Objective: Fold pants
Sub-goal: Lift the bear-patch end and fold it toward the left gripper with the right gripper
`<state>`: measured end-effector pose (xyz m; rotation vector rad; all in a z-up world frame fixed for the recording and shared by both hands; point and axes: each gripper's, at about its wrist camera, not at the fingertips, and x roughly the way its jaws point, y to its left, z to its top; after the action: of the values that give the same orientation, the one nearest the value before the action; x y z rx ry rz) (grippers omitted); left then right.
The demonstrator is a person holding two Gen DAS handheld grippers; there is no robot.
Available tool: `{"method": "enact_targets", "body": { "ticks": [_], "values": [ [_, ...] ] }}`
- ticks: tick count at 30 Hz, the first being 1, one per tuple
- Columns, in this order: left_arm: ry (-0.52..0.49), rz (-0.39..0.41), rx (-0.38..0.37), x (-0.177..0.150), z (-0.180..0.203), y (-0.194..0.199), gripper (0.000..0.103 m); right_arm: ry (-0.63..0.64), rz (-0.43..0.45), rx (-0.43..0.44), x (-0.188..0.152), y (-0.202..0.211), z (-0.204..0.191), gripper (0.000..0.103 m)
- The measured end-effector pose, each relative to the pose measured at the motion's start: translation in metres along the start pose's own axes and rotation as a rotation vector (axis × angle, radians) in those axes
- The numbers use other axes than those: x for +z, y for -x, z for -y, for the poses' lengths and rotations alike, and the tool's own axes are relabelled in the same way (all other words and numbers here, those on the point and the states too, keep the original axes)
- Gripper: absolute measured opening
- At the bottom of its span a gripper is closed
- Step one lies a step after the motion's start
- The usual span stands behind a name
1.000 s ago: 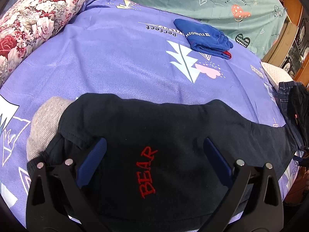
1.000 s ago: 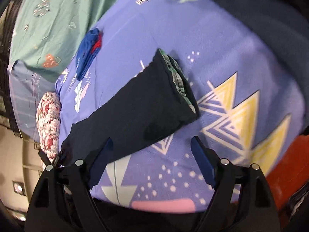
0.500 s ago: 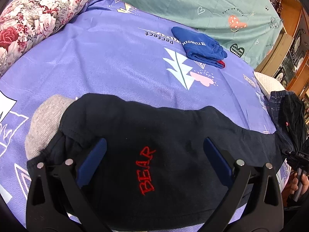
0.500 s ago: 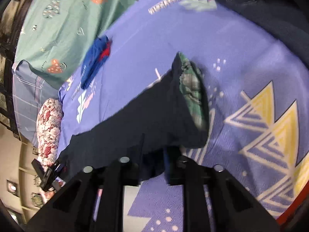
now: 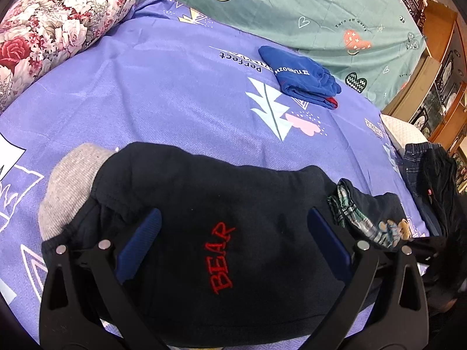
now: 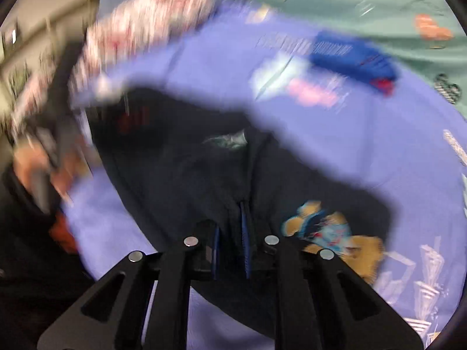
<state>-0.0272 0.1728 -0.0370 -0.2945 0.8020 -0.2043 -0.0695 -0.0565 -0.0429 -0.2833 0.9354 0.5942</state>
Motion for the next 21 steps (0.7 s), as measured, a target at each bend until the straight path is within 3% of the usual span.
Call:
{"method": "enact_targets", "body": {
  "ticks": [2,7,11,15,18,19,21],
  "values": [
    [0.004,0.004,-0.007,0.0,-0.001,0.001,0.101,0.036,0.029,-0.032,-0.003,-0.001,-0.006,0.014],
    [0.004,0.002,-0.017,0.001,-0.001,0.001,0.101,0.012,0.056,-0.016,-0.001,0.014,0.004,0.013],
    [0.011,0.008,-0.026,0.001,-0.002,0.002,0.101,0.054,0.127,-0.017,0.017,0.028,-0.011,0.014],
    [0.013,0.01,-0.029,0.0,-0.003,0.002,0.101,0.064,0.058,0.031,0.014,0.009,-0.021,0.015],
    [0.013,0.008,-0.027,0.0,-0.003,0.001,0.101,0.083,0.014,0.039,0.003,-0.003,-0.025,0.022],
    [0.012,0.007,-0.026,0.0,-0.002,0.001,0.101,0.084,0.015,0.053,0.003,0.0,-0.024,0.034],
    [0.012,0.007,-0.026,0.0,-0.002,0.001,0.101,0.09,0.016,0.092,0.002,0.006,-0.025,0.045]
  ]
}}
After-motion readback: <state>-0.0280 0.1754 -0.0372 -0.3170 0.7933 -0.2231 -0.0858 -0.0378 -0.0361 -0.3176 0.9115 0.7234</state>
